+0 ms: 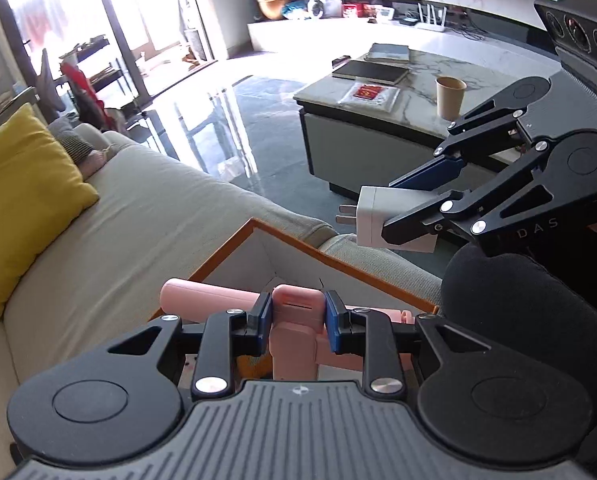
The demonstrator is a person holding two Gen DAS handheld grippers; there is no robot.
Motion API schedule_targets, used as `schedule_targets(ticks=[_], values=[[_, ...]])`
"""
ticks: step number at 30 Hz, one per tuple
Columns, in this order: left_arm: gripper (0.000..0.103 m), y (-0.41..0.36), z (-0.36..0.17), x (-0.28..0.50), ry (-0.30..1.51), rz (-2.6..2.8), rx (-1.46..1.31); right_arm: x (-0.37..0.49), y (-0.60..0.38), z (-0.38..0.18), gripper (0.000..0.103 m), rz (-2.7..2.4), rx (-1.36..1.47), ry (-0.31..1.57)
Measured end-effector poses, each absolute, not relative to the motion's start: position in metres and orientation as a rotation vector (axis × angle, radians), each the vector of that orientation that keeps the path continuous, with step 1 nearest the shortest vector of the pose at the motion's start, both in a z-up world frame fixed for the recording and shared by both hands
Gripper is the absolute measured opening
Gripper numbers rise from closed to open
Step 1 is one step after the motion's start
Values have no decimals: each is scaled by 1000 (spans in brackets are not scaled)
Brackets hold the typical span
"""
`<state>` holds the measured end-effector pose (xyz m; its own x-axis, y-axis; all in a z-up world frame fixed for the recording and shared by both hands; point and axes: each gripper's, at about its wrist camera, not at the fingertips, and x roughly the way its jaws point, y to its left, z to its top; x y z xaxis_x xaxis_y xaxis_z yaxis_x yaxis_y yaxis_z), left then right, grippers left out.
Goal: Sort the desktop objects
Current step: 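Lift the selfie stick and charger and carry them over the orange box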
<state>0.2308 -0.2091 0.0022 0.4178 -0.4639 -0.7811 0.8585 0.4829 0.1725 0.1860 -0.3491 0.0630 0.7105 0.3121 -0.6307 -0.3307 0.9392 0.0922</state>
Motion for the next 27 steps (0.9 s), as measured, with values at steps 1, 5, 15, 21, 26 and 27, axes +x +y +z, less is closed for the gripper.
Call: schedule_targets(ticks=[1, 5, 15, 21, 26, 27], values=[[31, -214, -3, 236, 735, -926, 648, 189, -352, 61, 35, 351, -23, 698], [31, -234, -24, 251, 759, -1032, 739, 202, -359, 53, 35, 333, -2, 718], [31, -266, -75, 272, 801, -1196, 824, 224, -361, 40, 35, 321, -17, 770], [31, -278, -99, 278, 827, -1263, 866, 231, -357, 33, 35, 323, -35, 802], [31, -280, -118, 282, 854, -1273, 893, 236, -354, 28, 35, 328, -46, 823], [32, -280, -121, 282, 856, -1269, 901, 236, -354, 27, 35, 329, -49, 828]])
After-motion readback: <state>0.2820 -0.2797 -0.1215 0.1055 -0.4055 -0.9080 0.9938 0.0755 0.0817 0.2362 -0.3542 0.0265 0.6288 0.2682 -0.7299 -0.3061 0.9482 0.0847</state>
